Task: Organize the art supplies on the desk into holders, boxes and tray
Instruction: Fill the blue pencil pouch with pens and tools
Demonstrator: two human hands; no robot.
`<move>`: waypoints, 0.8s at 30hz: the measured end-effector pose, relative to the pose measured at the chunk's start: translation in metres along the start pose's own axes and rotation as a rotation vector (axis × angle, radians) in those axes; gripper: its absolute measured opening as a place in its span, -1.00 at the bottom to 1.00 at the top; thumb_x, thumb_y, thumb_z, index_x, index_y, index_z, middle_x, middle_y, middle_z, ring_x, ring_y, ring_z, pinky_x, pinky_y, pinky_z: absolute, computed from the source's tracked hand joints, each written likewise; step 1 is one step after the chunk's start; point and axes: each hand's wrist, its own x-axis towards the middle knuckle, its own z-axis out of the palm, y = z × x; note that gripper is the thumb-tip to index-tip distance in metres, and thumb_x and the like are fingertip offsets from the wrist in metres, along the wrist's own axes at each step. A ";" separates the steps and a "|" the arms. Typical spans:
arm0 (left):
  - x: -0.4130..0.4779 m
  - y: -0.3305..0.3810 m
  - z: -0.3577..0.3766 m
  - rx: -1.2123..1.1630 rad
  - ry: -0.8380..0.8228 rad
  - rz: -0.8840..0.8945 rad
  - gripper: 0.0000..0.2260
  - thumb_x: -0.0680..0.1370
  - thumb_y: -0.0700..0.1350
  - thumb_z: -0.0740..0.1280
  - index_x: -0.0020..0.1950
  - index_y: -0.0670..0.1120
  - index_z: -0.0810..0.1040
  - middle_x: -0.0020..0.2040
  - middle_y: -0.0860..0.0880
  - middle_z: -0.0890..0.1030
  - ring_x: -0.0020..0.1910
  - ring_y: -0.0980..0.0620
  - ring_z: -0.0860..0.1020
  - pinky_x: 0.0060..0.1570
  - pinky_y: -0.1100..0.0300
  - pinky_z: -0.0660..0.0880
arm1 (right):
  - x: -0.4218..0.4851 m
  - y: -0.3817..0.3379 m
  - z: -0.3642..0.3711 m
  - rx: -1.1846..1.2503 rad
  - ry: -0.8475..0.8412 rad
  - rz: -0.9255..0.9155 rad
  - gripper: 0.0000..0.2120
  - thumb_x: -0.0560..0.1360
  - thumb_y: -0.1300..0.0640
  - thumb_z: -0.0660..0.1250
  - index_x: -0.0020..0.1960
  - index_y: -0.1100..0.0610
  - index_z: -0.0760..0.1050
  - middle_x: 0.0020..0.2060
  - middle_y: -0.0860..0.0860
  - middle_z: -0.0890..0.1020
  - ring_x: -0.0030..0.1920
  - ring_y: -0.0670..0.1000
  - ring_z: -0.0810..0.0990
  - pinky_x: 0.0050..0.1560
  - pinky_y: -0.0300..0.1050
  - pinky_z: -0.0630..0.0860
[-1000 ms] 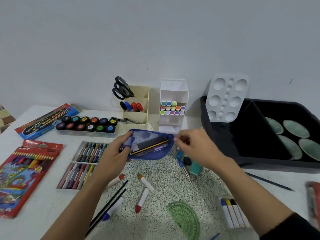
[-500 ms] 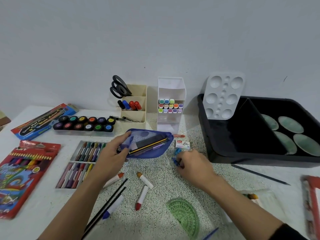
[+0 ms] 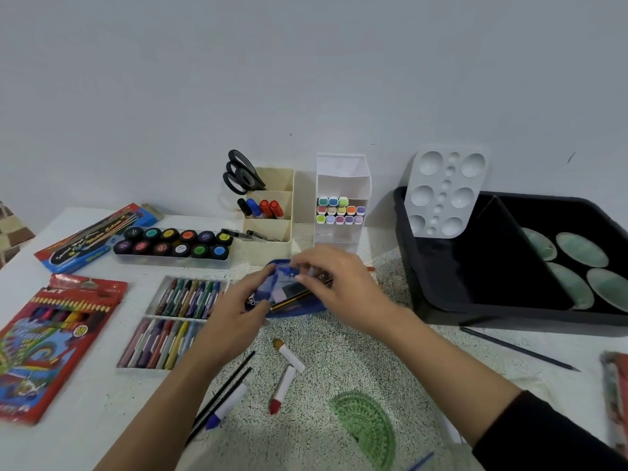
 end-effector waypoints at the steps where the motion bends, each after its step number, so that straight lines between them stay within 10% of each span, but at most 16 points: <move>1: 0.000 0.001 0.001 0.006 -0.001 0.006 -0.50 0.64 -0.31 0.23 0.49 0.13 0.42 0.35 0.08 0.48 0.08 0.08 0.57 -0.14 0.30 0.58 | 0.001 0.003 0.002 -0.046 -0.019 -0.006 -0.81 0.58 0.11 0.38 0.19 0.01 0.61 -0.03 -0.11 0.65 -0.02 -0.11 0.54 0.07 -0.07 0.53; 8: 0.001 0.001 -0.001 -0.005 0.038 -0.019 -0.51 0.65 -0.32 0.23 0.51 0.10 0.40 0.34 0.10 0.44 0.15 0.16 0.53 -0.16 0.36 0.57 | -0.012 0.023 -0.033 -0.073 0.147 0.278 -0.90 0.60 0.11 0.35 0.00 0.07 0.64 -0.16 -0.08 0.65 -0.18 -0.13 0.58 -0.13 -0.23 0.52; 16: 0.007 0.001 0.003 0.005 0.069 -0.029 -0.54 0.66 -0.31 0.20 0.50 0.08 0.42 0.33 0.06 0.44 0.07 0.11 0.53 -0.24 0.50 0.48 | -0.037 0.041 -0.019 -0.504 -0.167 0.340 -0.87 0.51 0.19 0.25 0.00 0.10 0.55 -0.12 0.06 0.60 -0.13 0.13 0.59 -0.25 -0.06 0.49; 24: 0.008 -0.007 -0.002 0.043 0.076 -0.039 -0.53 0.67 -0.26 0.23 0.50 0.16 0.40 0.32 0.08 0.45 0.12 0.03 0.53 -0.21 0.41 0.48 | -0.045 0.054 0.016 -0.565 -0.129 0.400 -0.72 0.58 -0.02 0.31 0.21 0.11 0.55 0.08 0.09 0.63 0.17 0.15 0.53 0.11 -0.01 0.47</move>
